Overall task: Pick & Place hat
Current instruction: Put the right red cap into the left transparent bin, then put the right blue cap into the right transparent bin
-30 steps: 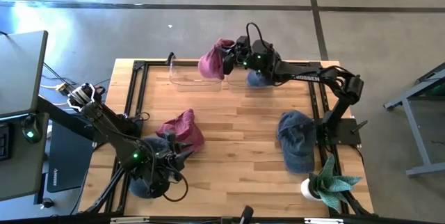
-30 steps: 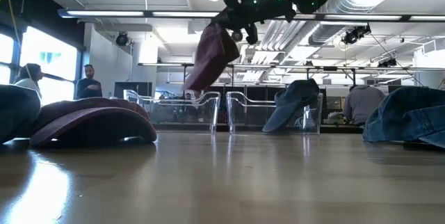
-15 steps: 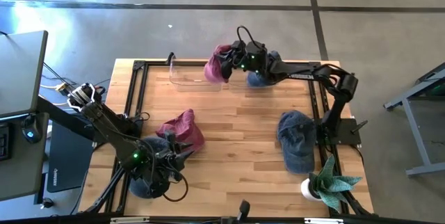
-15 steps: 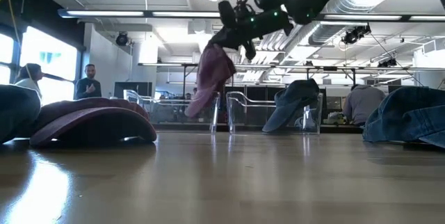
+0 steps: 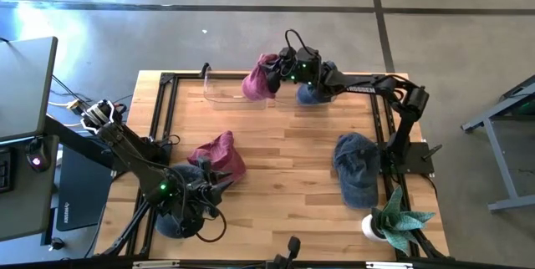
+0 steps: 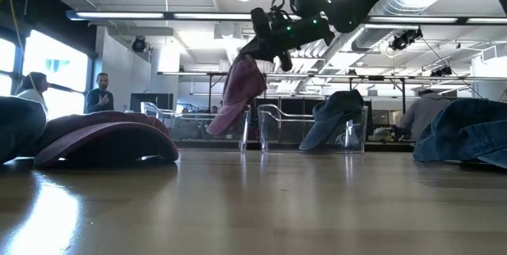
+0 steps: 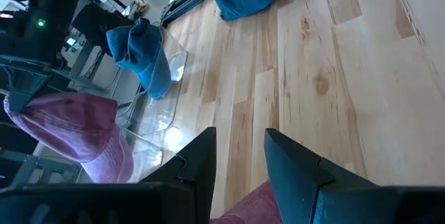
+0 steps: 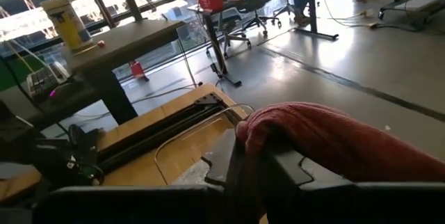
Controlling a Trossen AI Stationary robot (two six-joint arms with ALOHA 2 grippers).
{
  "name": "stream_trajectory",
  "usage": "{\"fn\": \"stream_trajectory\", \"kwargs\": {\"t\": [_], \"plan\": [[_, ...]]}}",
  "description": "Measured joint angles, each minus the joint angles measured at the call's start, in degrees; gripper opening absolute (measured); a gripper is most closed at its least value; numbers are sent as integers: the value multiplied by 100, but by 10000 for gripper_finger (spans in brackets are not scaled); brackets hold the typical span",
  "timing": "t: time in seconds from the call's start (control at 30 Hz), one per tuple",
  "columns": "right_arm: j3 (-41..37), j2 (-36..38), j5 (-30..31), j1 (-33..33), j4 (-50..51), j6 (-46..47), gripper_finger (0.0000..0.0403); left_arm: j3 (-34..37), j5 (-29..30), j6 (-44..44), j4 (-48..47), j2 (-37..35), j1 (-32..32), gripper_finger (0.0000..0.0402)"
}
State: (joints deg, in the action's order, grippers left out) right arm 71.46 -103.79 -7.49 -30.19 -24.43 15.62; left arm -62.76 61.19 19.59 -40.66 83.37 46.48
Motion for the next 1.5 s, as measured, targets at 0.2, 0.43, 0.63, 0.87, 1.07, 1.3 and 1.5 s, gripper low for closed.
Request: {"fn": "stream_trajectory", "kwargs": {"t": [0.2,0.43,0.63,0.87,1.07,1.3,1.5], "plan": [[0,0,85,67,-2,-282,111,0,-1,1,1,0,0,117],[2,187,102,30,15,-370,195,0,-22,17,3,0,0,117],[7,757,116,306,959,-887,201,-2,-119,121,-3,0,2,117],[-177,1487,650,1472,3286,-1762,182,-2,-279,260,-13,2,2,117],[-1445,2034,1174,2906,3493,-1255,161,-2,-288,436,13,2,2,117],[-2872,2401,1362,4571,2894,88,137,-2,-492,638,80,2,-18,117],[-2804,2622,1945,5635,4040,382,113,-2,-829,607,389,2,-405,117]]}}
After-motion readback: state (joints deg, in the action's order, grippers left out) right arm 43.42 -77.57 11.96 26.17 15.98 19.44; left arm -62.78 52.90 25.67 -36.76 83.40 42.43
